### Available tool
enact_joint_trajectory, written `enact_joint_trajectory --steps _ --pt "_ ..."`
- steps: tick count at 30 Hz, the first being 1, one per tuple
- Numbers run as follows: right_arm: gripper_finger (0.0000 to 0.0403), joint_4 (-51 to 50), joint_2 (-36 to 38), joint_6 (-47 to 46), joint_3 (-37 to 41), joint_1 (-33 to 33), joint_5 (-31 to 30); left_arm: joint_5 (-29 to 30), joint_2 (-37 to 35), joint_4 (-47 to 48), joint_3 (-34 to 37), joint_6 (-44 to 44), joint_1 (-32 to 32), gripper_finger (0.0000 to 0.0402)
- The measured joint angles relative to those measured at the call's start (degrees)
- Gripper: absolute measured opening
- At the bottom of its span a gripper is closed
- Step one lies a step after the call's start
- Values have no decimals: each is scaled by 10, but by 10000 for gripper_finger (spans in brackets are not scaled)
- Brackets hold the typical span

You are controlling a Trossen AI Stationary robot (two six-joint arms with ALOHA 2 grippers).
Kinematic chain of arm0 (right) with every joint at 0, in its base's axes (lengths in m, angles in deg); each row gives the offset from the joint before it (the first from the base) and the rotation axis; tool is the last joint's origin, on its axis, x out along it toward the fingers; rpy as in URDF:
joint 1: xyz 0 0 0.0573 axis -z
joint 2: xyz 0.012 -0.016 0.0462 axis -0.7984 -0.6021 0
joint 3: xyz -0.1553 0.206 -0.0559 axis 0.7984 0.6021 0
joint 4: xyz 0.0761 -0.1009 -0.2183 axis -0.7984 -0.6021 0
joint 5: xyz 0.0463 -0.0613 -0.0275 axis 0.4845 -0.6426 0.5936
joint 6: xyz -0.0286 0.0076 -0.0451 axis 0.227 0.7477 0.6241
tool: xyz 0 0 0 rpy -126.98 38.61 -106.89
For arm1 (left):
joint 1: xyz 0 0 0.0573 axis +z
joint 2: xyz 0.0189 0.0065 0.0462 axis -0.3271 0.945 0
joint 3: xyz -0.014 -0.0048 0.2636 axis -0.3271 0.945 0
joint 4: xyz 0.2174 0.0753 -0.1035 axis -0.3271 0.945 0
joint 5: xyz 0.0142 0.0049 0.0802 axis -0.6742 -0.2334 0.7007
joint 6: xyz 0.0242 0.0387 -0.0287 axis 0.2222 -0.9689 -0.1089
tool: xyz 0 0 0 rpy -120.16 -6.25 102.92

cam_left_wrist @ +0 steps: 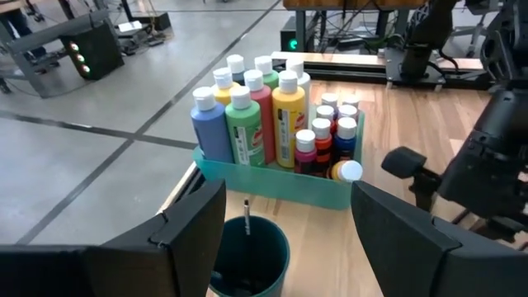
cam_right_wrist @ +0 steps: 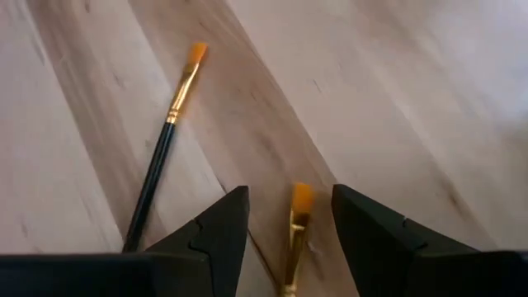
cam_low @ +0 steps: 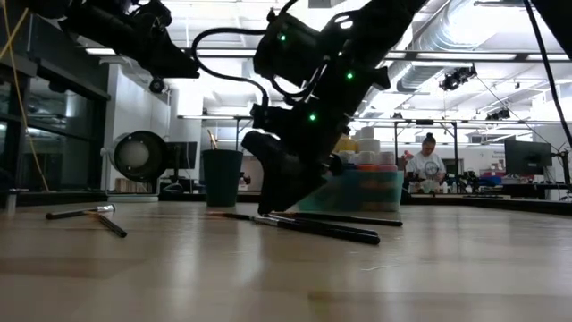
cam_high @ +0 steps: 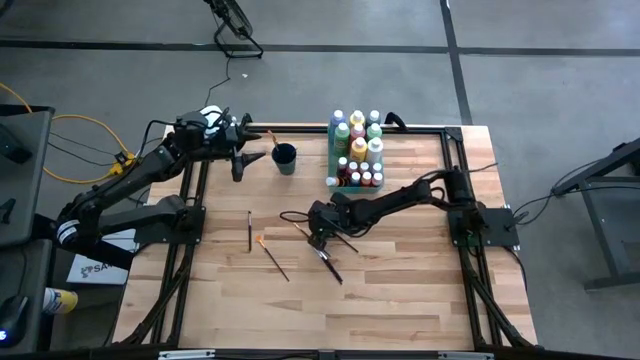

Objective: Pick & Place Paint Supplies
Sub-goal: Put the black gold paint brush into the black cup

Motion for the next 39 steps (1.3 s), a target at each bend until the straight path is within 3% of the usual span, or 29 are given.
enact_joint_trajectory --steps 11,29,39 --pt "161 -2 -7 -3 0 12 26 3 0 4 0 -1 0 255" --pt "9 -27 -9 -32 0 19 77 7 0 3 0 -2 0 255" --pt "3 -12 6 -131 0 20 89 7 0 4 0 -1 0 255"
